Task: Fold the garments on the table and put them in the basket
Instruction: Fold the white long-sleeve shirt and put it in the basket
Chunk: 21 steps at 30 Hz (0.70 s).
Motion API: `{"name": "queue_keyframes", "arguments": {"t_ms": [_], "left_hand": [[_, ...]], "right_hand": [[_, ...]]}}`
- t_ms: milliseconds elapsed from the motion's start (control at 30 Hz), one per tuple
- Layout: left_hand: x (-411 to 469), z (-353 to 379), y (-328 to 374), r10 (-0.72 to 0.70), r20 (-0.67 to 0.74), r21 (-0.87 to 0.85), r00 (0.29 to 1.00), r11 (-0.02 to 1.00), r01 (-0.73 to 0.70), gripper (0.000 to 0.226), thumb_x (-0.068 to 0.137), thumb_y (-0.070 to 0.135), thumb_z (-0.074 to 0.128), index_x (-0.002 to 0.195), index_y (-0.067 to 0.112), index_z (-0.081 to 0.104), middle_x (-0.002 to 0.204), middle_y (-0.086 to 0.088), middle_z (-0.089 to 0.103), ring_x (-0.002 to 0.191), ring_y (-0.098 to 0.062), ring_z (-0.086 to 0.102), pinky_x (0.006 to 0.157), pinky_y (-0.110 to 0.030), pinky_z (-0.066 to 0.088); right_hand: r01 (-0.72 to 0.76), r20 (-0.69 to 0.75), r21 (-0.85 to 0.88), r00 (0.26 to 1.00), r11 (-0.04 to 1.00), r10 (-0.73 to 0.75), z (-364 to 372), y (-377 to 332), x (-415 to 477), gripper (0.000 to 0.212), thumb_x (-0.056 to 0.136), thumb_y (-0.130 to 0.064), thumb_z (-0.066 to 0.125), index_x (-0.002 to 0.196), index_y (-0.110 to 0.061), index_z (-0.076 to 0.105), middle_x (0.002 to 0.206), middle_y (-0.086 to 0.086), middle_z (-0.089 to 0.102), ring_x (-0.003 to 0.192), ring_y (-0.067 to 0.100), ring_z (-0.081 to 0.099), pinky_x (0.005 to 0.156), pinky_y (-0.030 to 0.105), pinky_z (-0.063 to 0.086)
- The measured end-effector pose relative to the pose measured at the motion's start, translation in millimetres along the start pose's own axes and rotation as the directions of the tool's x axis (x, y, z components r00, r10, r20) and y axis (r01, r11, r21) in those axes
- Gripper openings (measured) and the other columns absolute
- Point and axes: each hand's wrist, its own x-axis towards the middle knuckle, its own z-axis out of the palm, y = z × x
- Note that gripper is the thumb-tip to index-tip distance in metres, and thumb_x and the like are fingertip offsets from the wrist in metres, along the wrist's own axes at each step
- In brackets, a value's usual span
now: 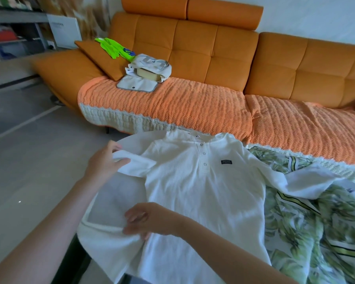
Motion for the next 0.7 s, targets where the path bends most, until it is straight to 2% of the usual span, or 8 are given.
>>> {"name": "queue_keyframes", "arguments": {"t_ms": [100,167,300,367,433,533,600,700], "left_hand": [[-7,2,-15,-0.248,0.052,-0.141,0.967,0.957,0.253,0.048,0.089,0.035,0.061,0.123,0.004,0.050,0.128,-0.011,0.055,0.120,-0.028,0.050,0.095,-0.037,0.038],[-16,-1,-31,-0.362,0.062,-0.085,0.930,0.927,0.366,0.059,0.089,0.036,0.060,0.131,0.000,0.044,0.135,-0.019,0.049,0.123,-0.033,0.047,0.097,-0.038,0.037],[-29,-24,-53,-0.476,0.119,0.189,0.871,0.873,0.451,0.065,0.068,0.051,0.075,0.110,0.005,0.059,0.112,-0.018,0.061,0.101,-0.032,0.059,0.081,-0.035,0.046],[-32,-38,-50,-0.504,0.272,0.275,0.820,0.857,0.436,0.048,0.064,0.040,0.081,0.092,0.006,0.062,0.090,-0.014,0.064,0.079,-0.027,0.061,0.063,-0.029,0.044],[-32,-45,-47,-0.435,0.253,0.271,0.864,0.889,0.368,0.026,0.062,0.019,0.078,0.078,0.007,0.063,0.079,-0.015,0.064,0.074,-0.028,0.061,0.058,-0.028,0.039],[-31,-47,-42,-0.176,-0.207,0.325,0.962,0.915,0.238,0.022,0.070,-0.006,0.062,0.088,0.008,0.064,0.090,-0.021,0.063,0.086,-0.038,0.058,0.067,-0.036,0.042],[-29,-44,-40,0.035,-0.409,0.437,0.912,0.885,0.162,0.038,0.066,-0.014,0.059,0.097,0.008,0.064,0.098,-0.024,0.057,0.095,-0.041,0.049,0.078,-0.044,0.038],[-26,-28,-34,0.071,-0.392,0.466,0.917,0.875,0.131,0.054,0.067,-0.013,0.062,0.114,0.013,0.062,0.120,-0.022,0.047,0.111,-0.040,0.038,0.089,-0.046,0.027]], "right_hand": [[0.103,-0.007,-0.493,0.993,0.864,-0.122,12,6,-5,0.037,0.077,-0.020,0.074,0.110,-0.010,0.061,0.099,-0.001,0.056,0.089,0.014,0.052,0.072,0.022,0.039],[0.116,-0.014,-0.582,0.988,0.805,-0.153,21,5,-3,0.026,0.080,-0.019,0.069,0.104,-0.010,0.062,0.100,0.003,0.058,0.091,0.020,0.055,0.071,0.026,0.037],[0.001,-0.052,0.011,0.999,1.000,-0.001,36,-3,13,0.013,0.087,-0.013,0.063,0.097,-0.008,0.057,0.088,0.007,0.060,0.064,0.020,0.068,0.066,0.030,0.050],[0.006,-0.059,0.292,0.998,0.956,0.011,40,-11,20,0.013,0.086,-0.009,0.065,0.093,-0.008,0.055,0.084,0.005,0.060,0.082,0.039,0.068,0.073,0.032,0.053],[0.026,0.062,0.262,0.997,0.965,-0.044,46,-20,22,0.016,0.088,-0.006,0.062,0.103,-0.004,0.059,0.095,0.011,0.066,0.087,0.040,0.066,0.073,0.020,0.054],[0.165,0.202,-0.049,0.968,0.985,-0.152,54,-24,25,0.033,0.091,-0.014,0.059,0.123,-0.007,0.058,0.124,0.014,0.061,0.090,0.029,0.066,0.078,0.025,0.055],[0.183,0.062,-0.083,0.982,0.980,-0.178,47,-19,28,0.031,0.091,-0.016,0.058,0.122,-0.011,0.061,0.122,0.011,0.062,0.098,0.028,0.065,0.081,0.031,0.054],[0.139,-0.252,0.032,0.960,0.990,-0.126,11,-2,29,0.030,0.091,-0.008,0.054,0.120,-0.009,0.063,0.119,0.010,0.064,0.083,0.010,0.061,0.074,0.015,0.047]]}}
